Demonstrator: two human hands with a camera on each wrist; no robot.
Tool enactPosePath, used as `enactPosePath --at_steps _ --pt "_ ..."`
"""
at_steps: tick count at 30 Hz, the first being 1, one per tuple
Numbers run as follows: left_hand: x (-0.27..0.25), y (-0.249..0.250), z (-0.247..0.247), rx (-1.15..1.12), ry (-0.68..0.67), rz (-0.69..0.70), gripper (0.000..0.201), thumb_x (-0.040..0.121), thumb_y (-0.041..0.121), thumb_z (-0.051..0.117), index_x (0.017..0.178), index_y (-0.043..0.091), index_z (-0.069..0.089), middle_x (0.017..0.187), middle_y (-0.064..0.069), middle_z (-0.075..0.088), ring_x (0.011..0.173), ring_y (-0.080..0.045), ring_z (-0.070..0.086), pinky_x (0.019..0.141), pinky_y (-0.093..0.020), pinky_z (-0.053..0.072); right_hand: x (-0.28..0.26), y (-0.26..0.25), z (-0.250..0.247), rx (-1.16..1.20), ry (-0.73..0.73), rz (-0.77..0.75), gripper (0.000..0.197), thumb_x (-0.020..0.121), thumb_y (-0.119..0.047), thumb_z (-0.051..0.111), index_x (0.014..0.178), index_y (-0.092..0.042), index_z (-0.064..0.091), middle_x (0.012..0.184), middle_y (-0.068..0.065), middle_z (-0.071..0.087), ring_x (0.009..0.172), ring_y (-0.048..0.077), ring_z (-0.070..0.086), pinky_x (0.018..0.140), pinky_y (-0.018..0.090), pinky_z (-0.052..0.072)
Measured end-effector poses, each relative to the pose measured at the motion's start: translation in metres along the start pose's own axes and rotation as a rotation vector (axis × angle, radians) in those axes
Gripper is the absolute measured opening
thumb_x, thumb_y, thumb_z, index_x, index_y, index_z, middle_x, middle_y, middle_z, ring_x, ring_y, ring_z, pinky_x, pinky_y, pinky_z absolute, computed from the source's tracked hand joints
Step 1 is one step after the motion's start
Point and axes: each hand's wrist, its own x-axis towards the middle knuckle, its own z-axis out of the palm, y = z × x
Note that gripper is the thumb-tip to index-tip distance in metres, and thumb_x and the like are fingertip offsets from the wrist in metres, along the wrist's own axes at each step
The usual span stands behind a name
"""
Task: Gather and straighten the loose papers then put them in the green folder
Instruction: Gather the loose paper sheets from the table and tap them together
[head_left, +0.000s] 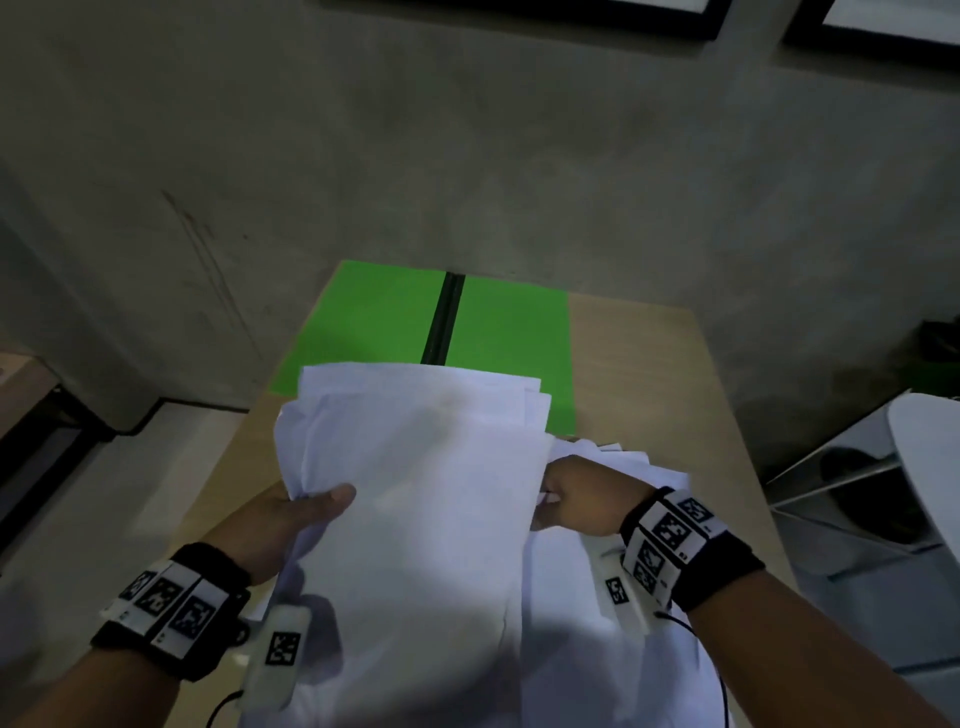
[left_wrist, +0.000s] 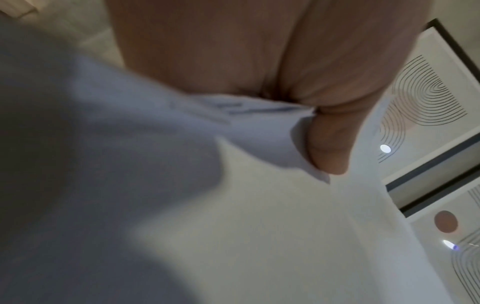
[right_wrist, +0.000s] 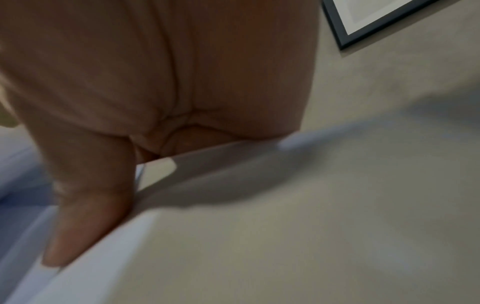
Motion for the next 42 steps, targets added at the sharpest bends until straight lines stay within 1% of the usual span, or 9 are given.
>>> enactPosePath --at_steps 3,7,10,15,19,25,32,37,42 --pt "0.004 -0.001 0.004 -0.102 0.029 -0.012 0.085 0.039 0.057 0.089 0.113 0.025 0.063 0.101 0.009 0.077 0.104 -0.016 0.065 0.101 -0.039 0.041 0.004 0.006 -0.005 0.024 0.032 -0.096 0.022 0.078 -0.038 0.065 0.098 -0.029 0.071 0.096 -0.006 0.071 0.097 0.016 0.062 0.090 0.031 0.047" --pt "0.007 0.000 0.003 -0.162 0.099 0.005 0.087 0.030 0.055 0.091 0.107 0.026 0.063 0.093 0.014 0.077 0.104 -0.013 0.062 0.089 -0.027 0.043 -0.001 0.016 -0.016 0.075 0.033 -0.099 0.018 0.083 -0.019 0.068 0.068 -0.023 0.059 0.067 -0.009 0.052 0.069 0.010 0.053 0.067 0.026 0.040" --pt "0.007 -0.005 -0.008 -0.217 0.161 0.016 0.096 0.018 0.052 0.094 0.105 0.023 0.064 0.091 0.011 0.078 0.096 -0.013 0.067 0.085 -0.029 0.045 -0.014 0.039 -0.023 0.106 0.070 -0.039 0.004 0.082 -0.021 0.068 0.078 -0.023 0.068 0.081 0.000 0.064 0.080 0.012 0.059 0.073 0.027 0.042" --pt "0.008 -0.001 -0.018 -0.215 0.300 -0.036 0.022 0.096 0.015 0.055 0.118 0.012 0.057 0.116 -0.006 0.069 0.105 -0.027 0.057 0.105 -0.044 0.038 -0.051 0.086 -0.028 0.459 0.266 0.096 0.021 0.083 -0.011 0.069 0.071 -0.028 0.073 0.065 -0.019 0.072 0.063 -0.009 0.062 0.066 0.012 0.045" --pt "0.010 -0.002 -0.020 -0.086 0.345 -0.024 0.018 0.096 0.007 0.053 0.113 0.011 0.052 0.096 -0.007 0.062 0.084 -0.019 0.059 0.081 -0.037 0.048 -0.089 0.112 -0.025 0.982 0.511 0.145 0.025 0.074 -0.021 0.074 0.092 -0.004 0.073 0.084 0.017 0.075 0.074 0.028 0.069 0.069 0.037 0.051" --pt "0.010 -0.004 -0.008 -0.034 0.420 -0.053 0.016 0.095 0.009 0.055 0.081 0.016 0.059 0.075 -0.001 0.062 0.088 -0.028 0.055 0.082 -0.035 0.038 -0.098 0.088 -0.018 1.408 0.753 -0.083 0.038 0.051 -0.033 0.073 0.085 -0.018 0.078 0.092 -0.002 0.077 0.083 0.013 0.074 0.068 0.025 0.060" --pt "0.011 0.002 0.014 -0.004 0.337 -0.041 0.013 0.095 0.009 0.054 0.097 -0.002 0.060 0.070 -0.006 0.062 0.062 -0.016 0.056 0.054 -0.022 0.043 -0.035 0.012 0.042 1.451 0.565 0.011 0.024 0.081 -0.005 0.063 0.103 0.001 0.066 0.098 0.017 0.074 0.089 0.030 0.069 0.082 0.042 0.055" --pt "0.018 0.000 0.013 0.063 0.308 -0.125 0.037 0.097 0.005 0.043 0.060 0.004 0.046 0.030 0.001 0.046 0.030 -0.012 0.038 0.042 -0.018 0.029 -0.002 -0.013 0.085 1.240 0.510 0.210 0.022 0.080 -0.014 0.071 0.098 -0.007 0.061 0.099 0.010 0.071 0.095 0.029 0.066 0.079 0.034 0.053" --pt "0.014 -0.005 0.017 -0.054 0.163 -0.028 0.042 0.094 0.050 0.045 0.094 0.014 0.066 0.083 -0.001 0.075 0.075 -0.017 0.070 0.068 -0.031 0.052 0.004 -0.006 0.077 1.384 0.294 0.113 0.063 0.068 -0.028 0.082 0.124 -0.018 0.055 0.118 0.006 0.070 0.111 0.025 0.065 0.103 0.049 0.045"
